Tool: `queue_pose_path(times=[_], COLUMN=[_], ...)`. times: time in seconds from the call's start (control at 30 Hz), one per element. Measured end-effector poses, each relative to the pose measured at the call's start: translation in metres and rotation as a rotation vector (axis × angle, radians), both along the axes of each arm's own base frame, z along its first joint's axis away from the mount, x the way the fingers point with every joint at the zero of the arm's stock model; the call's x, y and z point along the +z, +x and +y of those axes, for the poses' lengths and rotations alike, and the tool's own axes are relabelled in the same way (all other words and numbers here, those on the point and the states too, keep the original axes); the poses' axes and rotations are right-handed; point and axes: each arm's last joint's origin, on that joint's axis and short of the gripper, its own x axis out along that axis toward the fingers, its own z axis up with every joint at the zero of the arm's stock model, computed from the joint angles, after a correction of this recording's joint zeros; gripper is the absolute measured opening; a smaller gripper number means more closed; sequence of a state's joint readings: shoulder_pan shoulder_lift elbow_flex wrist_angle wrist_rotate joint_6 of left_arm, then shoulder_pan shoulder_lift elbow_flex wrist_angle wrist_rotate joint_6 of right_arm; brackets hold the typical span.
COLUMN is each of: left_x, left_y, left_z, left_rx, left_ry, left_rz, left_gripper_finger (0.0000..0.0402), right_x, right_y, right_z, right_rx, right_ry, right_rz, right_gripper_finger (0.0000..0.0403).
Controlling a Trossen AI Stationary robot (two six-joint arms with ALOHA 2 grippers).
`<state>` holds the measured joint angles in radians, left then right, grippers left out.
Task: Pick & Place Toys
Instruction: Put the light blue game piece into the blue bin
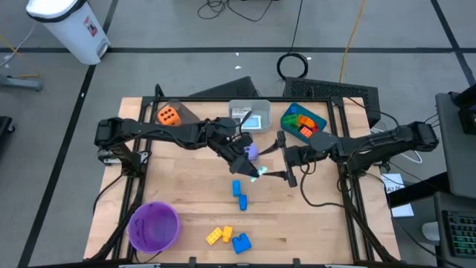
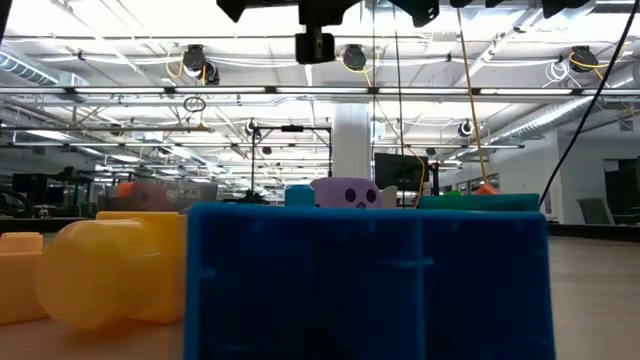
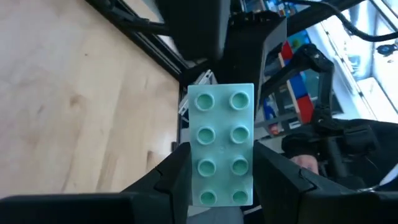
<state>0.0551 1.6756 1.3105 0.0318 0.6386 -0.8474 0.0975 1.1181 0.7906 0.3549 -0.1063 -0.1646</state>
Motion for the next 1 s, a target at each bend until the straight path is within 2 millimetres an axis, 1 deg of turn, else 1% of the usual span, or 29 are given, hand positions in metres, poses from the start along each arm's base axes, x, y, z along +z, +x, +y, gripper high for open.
queue_pose_path(times=[0.17,0.47,0.57,0.67,0.7,0.87,1.0], left_x=[0.005,0.006,0.008,0.012,0.014,0.018,0.022], left_y=[0.003,0.004,0.004,0.005,0.005,0.006,0.005], left_z=[0.0,0.0,0.0,0.001,0.003,0.012,0.026], left_rx=[-0.011,-0.011,-0.007,0.007,0.014,0.037,0.072], left_ry=[-0.015,-0.039,-0.056,-0.076,-0.08,-0.093,-0.076], left_rz=[-0.048,-0.047,-0.052,-0.088,-0.098,-0.139,-0.188], left_gripper_finger=[0.0148,0.0153,0.0163,0.0182,0.019,0.0226,0.025], right_x=[-0.001,0.001,0.001,0.002,0.002,0.006,0.012], right_y=[0.001,0.001,0.001,0.0,0.0,-0.003,-0.01], right_z=[0.002,0.003,0.003,0.004,0.004,0.003,0.003], right_rx=[0.054,0.062,0.096,0.114,0.113,0.103,0.106], right_ry=[0.052,0.051,0.052,0.054,0.054,0.054,0.056], right_rz=[0.011,-0.005,-0.011,-0.017,-0.018,-0.035,-0.054], right_gripper_finger=[0.0251,0.0123,0.0083,0.0045,0.004,0.004,0.004])
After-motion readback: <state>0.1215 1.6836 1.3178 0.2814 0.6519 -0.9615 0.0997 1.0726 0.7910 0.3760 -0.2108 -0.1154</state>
